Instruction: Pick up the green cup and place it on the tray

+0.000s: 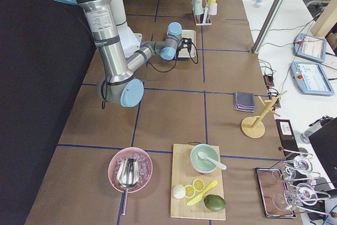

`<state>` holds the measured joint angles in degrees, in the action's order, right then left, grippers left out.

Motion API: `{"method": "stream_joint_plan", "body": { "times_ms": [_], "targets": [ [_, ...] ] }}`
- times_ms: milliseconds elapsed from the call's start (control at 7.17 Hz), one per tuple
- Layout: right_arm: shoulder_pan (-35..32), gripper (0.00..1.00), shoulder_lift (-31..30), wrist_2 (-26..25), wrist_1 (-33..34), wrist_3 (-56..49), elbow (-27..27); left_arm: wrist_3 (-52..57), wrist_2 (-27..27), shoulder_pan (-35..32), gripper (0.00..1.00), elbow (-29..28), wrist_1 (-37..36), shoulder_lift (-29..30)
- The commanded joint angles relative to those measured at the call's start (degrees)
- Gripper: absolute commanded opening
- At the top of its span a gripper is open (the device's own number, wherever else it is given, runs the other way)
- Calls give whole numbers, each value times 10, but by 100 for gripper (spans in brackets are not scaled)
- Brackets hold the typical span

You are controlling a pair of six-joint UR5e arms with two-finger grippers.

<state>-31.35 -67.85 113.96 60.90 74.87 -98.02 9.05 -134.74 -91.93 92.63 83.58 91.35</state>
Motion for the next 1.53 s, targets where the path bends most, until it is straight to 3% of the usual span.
{"method": "stream_joint_plan", "body": {
  "times_ms": [0,698,977,1256,1395],
  "targets": [
    [0,100,1,-3,-3,0,3,0,0,-1,100,-1,0,2],
    [-27,100,2,8,8,6,-14,3,3,0,100,7,-2,39],
    [-64,100,1,35,117,-1,-65,11,3,4,100,31,-10,75],
    [-107,100,-1,53,197,-39,-96,12,3,18,100,120,-42,74],
    [-129,100,-2,53,242,-85,-106,12,4,32,100,187,-103,74]
  ]
}}
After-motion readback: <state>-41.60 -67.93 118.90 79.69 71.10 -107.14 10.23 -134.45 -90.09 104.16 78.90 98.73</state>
